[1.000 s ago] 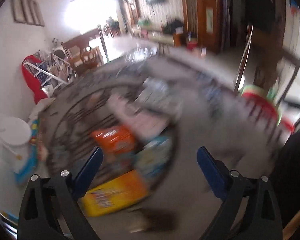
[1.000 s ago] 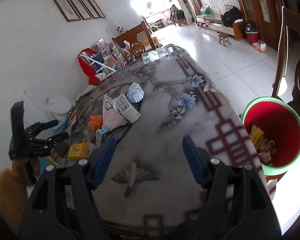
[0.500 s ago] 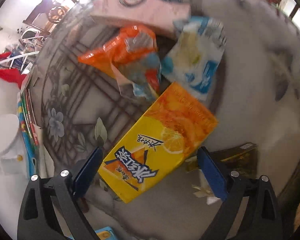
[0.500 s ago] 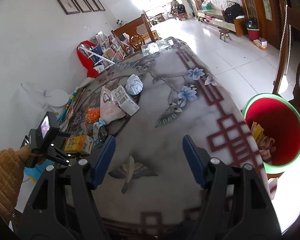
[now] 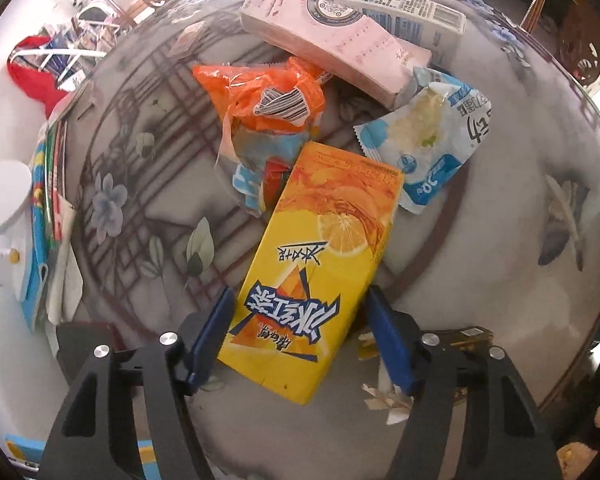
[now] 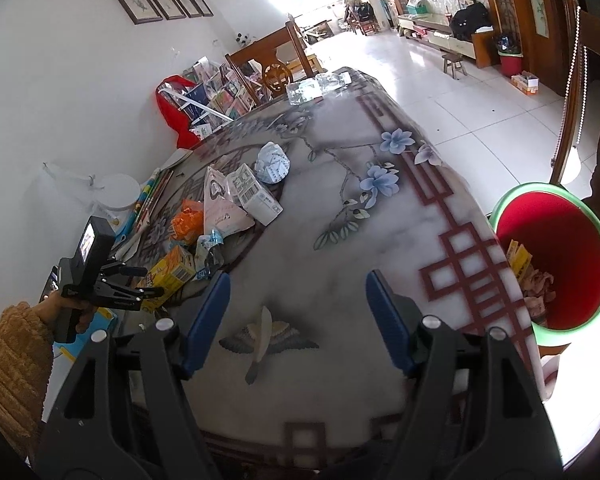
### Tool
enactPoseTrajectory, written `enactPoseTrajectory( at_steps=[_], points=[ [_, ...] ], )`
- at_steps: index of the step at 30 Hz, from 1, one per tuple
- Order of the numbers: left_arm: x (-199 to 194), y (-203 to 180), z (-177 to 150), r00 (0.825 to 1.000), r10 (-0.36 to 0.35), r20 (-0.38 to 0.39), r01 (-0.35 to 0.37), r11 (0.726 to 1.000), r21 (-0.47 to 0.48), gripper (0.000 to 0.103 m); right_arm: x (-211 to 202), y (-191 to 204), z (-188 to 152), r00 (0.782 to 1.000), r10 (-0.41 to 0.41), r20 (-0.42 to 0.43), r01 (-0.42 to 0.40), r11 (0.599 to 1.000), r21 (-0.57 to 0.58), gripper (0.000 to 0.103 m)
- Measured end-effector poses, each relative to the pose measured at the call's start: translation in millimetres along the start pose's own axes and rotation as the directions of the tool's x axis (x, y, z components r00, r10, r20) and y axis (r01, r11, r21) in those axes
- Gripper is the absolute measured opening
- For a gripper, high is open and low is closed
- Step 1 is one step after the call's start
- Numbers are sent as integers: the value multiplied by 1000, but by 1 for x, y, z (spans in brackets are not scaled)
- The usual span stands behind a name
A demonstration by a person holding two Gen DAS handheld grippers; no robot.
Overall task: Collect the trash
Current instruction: 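Lower the left tool to the yellow iced-tea carton and grasp it, then grasp the brown cigarette pack with the right tool while the left lifts the carton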
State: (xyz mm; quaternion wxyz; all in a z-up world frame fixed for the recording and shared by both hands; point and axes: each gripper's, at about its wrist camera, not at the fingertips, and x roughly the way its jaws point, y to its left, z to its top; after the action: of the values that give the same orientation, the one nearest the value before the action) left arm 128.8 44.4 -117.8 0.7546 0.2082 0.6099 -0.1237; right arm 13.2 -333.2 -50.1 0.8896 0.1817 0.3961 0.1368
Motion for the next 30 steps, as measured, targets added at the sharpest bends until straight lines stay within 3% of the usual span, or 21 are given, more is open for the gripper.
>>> enactPoseTrajectory(
  at_steps=[2, 4, 8, 10, 12, 13, 14, 16, 18, 20, 22, 23, 24, 27, 28, 30],
  points=[
    [2, -5, 2, 1000, 26, -17, -26, 999, 33, 67, 0, 0, 0, 1000, 2, 0, -2, 1000, 3, 69],
    [8, -13, 4, 997, 74, -35, -71, 994, 86, 80, 1, 0, 0, 1000, 4, -1, -4, 1000, 4, 69],
    [19, -20, 14, 992, 116, -54, -108, 986, 125, 84, 1, -1, 0, 1000, 10, -4, -10, 1000, 4, 69],
    [20, -18, 16, 993, 105, -51, -99, 990, 102, 82, 2, -2, 0, 1000, 15, -10, -15, 1000, 9, 69],
    [15, -16, 16, 996, 81, -24, -80, 996, 51, 70, 3, -3, 0, 1000, 21, -16, -21, 1000, 14, 69],
    [11, -13, 15, 996, 89, 0, -89, 996, 16, 69, 3, -4, 0, 1000, 23, -18, -23, 1000, 14, 69],
    [6, -10, 13, 997, 72, 27, -71, 997, -30, 69, 3, -4, 0, 999, 25, -22, -24, 1000, 15, 69],
    [-7, -2, 5, 995, -16, 99, 32, 987, -157, 68, 5, -3, 0, 999, 20, -27, -20, 1000, 14, 70],
    [-21, 2, -6, 978, -71, 195, 124, 953, -276, 67, 6, -2, 0, 999, 13, -36, -13, 1000, 8, 72],
    [-34, 3, -21, 945, -118, 305, 234, 895, -379, 67, 9, -1, 0, 999, 2, -47, -2, 1000, -2, 72],
    [-48, 0, -43, 892, -118, 437, 346, 801, -489, 67, 10, 1, -1, 998, -15, -55, 15, 1000, -12, 72],
    [-50, -3, -48, 877, -107, 469, 370, 773, -515, 68, 11, 2, -1, 998, -31, -57, 30, 999, -19, 72],
    [-55, -7, -59, 850, -87, 519, 413, 722, -555, 68, 12, 4, -1, 997, -47, -58, 45, 999, -29, 72],
    [-59, -17, -84, 778, -55, 626, 520, 617, -591, 68, 17, 11, -3, 992, -104, -70, 100, 993, -70, 72],
    [-60, -21, -91, 760, -39, 648, 539, 595, -596, 68, 21, 15, -3, 989, -125, -81, 118, 989, -92, 72],
    [-61, -27, -101, 755, -13, 656, 533, 596, -601, 68, 28, 24, -5, 983, -153, -99, 139, 980, -140, 72]
  ],
)
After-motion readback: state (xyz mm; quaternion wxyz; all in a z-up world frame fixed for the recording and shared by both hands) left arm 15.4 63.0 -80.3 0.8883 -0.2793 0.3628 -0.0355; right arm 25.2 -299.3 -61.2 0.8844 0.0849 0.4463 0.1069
